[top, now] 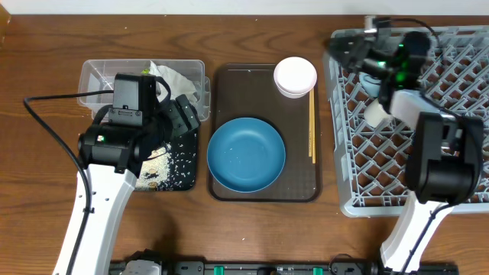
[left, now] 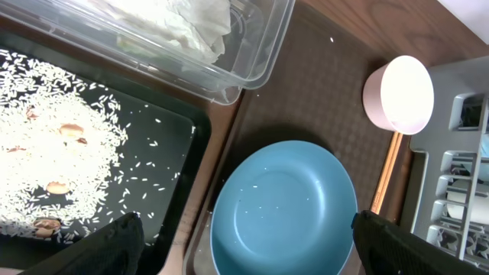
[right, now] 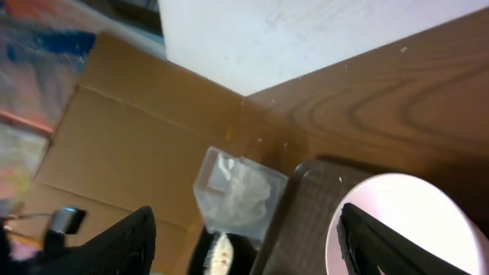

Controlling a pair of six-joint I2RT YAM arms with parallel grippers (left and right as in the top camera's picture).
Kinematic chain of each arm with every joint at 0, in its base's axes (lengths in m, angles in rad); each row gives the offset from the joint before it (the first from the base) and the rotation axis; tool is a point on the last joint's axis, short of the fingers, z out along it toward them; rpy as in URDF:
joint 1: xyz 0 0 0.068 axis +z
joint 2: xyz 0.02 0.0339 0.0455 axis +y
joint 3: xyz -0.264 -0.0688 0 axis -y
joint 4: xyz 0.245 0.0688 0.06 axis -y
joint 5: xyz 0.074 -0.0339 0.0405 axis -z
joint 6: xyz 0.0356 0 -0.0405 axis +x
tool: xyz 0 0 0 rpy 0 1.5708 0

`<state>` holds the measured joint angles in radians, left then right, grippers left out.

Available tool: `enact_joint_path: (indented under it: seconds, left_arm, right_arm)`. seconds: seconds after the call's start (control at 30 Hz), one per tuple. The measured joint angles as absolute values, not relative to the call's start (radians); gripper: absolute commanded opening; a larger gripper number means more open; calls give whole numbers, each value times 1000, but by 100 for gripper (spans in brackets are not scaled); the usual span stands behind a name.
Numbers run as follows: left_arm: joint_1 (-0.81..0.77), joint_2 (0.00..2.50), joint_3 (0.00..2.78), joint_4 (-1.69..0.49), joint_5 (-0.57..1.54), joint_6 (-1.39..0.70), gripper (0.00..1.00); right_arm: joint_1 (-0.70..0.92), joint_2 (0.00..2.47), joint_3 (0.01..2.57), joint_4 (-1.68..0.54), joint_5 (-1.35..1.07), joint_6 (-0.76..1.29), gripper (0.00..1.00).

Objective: Sort waste into correct bins and load items into the dishwasher rack
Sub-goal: 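Move the right gripper left and grasp the pink bowl rim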

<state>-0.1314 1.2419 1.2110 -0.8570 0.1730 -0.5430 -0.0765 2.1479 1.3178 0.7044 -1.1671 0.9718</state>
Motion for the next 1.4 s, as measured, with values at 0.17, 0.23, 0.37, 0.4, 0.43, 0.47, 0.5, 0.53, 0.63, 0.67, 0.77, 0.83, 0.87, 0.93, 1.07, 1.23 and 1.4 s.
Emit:
enact_joint_path:
  seconds: [0.17,0.23,0.37,0.4,0.43,0.47,0.5,0.53,0.63,0.67,0.77,0.83,0.87,0.93,1.07,1.23,1.4]
  left_arm:
    - [-131,1242,1211,-857,173,-543,90]
    - [-131,1242,1211,-857,173,-543,90]
    - [-131,1242,1211,-857,173,-543,90]
    - [-131,1242,1211,-857,173,-543,90]
    - [-131,1242,1211,-857,173,-543,90]
    - [-131,1242,1211,-857,173,-543,90]
    - [-131,1242,1211,-857,173,-543,90]
    - [-131,1242,1211,-857,173,-543,90]
    - [-131,1242,1211,-857,173,-543,90]
    - [-131,1242,1211,-857,173,-543,90]
    - [-131,1242,1211,-857,173,-543,90]
    - [-131,1242,1211,-857,173,-543,90]
    - [-131,1242,1211,-857,173,-543,90]
    - [-131,1242,1211,-857,173,-543,90]
    - [-131,1242,1211,-857,173,-543,90]
    - [-132,1242,1211,-857,173,-543,90]
    - [-131,1242,1211,-857,173,-543,90]
  right_arm:
    - [10,2148,1318,688,-1097,892,75]
    - [39,2148,1318,665,-1079,860,76]
    - [100,2148,1319,601,-1033,789,77]
    - [112,2148,1319,589,-1023,773,77]
    - [126,2148,1319,572,-1011,753,78]
    - [138,2148,1319,554,-1002,732,78]
    - [154,2148,1320,527,-984,705,78]
    - [166,2148,1320,498,-964,679,79]
    - [199,2148,1320,415,-904,598,80]
    - [210,2148,1322,386,-883,570,80]
    - [230,2148,1339,266,-818,487,80]
    - [242,2148,1373,144,-773,429,82]
    - [247,2149,1396,88,-749,395,82]
    - [259,2150,1475,-69,-698,324,83]
    - [287,2152,1676,-375,-569,201,84]
    - [326,2151,1923,-723,-341,137,88]
    - [360,2149,1966,-883,-192,84,99]
